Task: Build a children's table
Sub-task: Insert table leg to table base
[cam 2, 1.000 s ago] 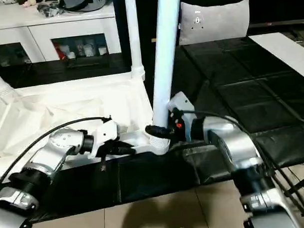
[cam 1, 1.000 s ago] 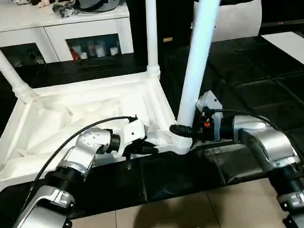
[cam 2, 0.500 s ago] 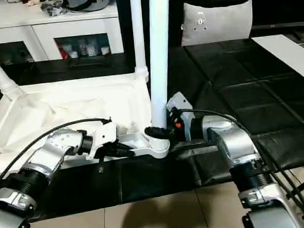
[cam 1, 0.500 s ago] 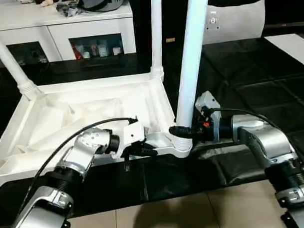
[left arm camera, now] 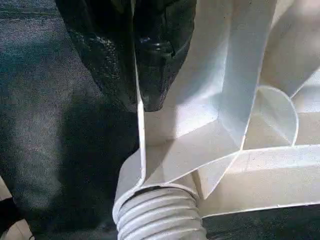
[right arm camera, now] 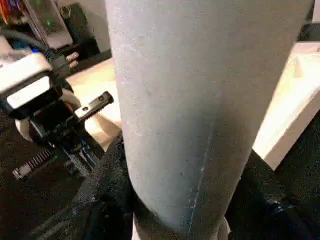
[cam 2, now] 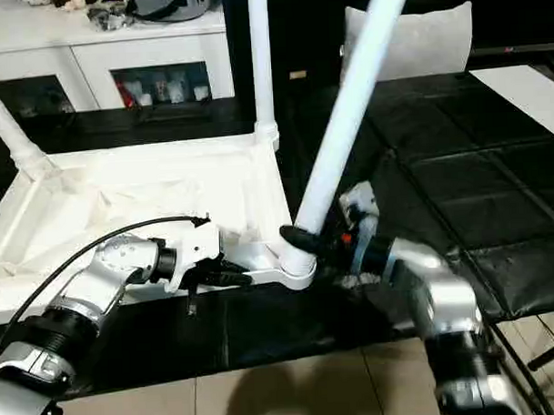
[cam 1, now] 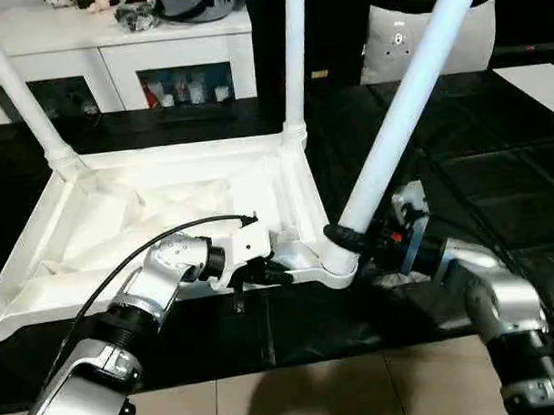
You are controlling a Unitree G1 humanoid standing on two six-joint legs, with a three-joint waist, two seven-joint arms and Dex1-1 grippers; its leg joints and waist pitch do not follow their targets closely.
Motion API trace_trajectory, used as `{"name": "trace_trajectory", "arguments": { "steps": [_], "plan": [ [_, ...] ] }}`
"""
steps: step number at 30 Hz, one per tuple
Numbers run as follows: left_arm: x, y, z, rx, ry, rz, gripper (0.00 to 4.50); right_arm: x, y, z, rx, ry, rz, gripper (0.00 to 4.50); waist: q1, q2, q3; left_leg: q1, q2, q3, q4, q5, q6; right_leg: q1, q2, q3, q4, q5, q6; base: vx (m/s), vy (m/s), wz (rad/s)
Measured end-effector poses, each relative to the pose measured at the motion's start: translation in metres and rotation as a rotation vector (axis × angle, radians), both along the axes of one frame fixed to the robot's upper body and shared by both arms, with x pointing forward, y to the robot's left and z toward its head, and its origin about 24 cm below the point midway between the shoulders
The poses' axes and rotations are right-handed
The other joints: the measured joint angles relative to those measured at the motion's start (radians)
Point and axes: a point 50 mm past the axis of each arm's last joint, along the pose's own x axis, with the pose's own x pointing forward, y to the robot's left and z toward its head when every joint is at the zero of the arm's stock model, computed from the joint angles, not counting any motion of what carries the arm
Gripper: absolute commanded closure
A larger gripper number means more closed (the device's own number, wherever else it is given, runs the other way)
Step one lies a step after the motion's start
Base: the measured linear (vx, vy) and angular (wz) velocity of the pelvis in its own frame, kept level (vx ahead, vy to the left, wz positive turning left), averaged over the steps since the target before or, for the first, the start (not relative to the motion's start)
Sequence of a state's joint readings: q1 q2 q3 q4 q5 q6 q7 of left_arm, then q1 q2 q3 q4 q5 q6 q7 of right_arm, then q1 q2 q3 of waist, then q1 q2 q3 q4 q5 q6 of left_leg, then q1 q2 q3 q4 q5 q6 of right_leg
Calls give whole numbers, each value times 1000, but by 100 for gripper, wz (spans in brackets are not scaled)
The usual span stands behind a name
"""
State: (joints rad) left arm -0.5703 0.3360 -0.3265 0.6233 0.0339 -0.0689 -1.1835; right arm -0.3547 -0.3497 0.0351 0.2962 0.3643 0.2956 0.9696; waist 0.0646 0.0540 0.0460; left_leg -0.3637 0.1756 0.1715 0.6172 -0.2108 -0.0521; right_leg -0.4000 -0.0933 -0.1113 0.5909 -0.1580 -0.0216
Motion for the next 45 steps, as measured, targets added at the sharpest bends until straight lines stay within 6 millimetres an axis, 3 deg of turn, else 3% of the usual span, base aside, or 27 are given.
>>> {"name": "trace_trajectory", "arguments": {
  "steps": [6, 10, 20, 33, 38, 40, 42, 44, 45],
  "plan": [
    [0, 1, -4, 5, 8, 21, 450, 0, 6, 0, -92, -70, 17, 261, -17, 6, -2, 15, -1, 0, -5, 0, 0, 13, 0, -2, -15, 0, 0, 0, 0, 0],
    [0, 1, -4, 8, 9, 21, 450, 1, 9, 0, -148, -93, 45, 261, -32, 6, -2, 15, -1, -2, -7, -1, 1, 20, 0, -4, -25, 0, 0, 0, 0, 0],
    [4, 4, -3, 48, 1, -4, 450, 11, 16, 3, -209, -90, 143, 261, -39, 5, -3, 16, -2, -2, -11, -1, 2, 20, 0, -5, -29, 0, 0, 0, 0, 0],
    [12, 6, -2, 63, 32, 19, 450, 15, 19, 0, -203, -94, 111, 261, -42, 6, -3, 15, -1, -3, -14, -1, 2, 19, 0, -10, -32, 0, 0, 0, 0, 0],
    [12, 6, -2, 47, 60, 167, 450, 23, 33, -2, -185, -93, -74, 261, -77, 12, 0, 15, -1, -8, -15, -1, 2, 23, -1, -19, -46, 0, 1, 0, 0, 0],
    [9, -1, -2, 34, 68, 254, 450, 27, 39, -4, -183, -86, -167, 261, -98, 21, 5, 15, 0, -18, -16, -1, 2, 35, -4, -41, -64, -1, 1, 0, 0, 0],
    [8, -9, -1, 23, 70, 336, 450, 35, 45, -2, -195, -77, -250, 261, -122, 26, 11, 14, 0, -26, -15, -1, 2, 42, -4, -50, -69, -8, 2, 0, 0, 0],
    [7, -19, 0, 14, 71, 406, 450, 43, 48, -1, -189, -57, -333, 261, -134, 22, 20, 18, -1, -21, -18, -1, 2, 38, -2, -34, -28, -41, -6, -54, 15, 0],
    [7, -23, 1, 15, 63, 435, 450, 47, 50, 1, -193, -51, -363, 261, -134, 10, 22, 26, -5, -14, -18, -1, 2, 29, -3, -17, -12, -52, -14, 0, 0, 0]
  ]
}}
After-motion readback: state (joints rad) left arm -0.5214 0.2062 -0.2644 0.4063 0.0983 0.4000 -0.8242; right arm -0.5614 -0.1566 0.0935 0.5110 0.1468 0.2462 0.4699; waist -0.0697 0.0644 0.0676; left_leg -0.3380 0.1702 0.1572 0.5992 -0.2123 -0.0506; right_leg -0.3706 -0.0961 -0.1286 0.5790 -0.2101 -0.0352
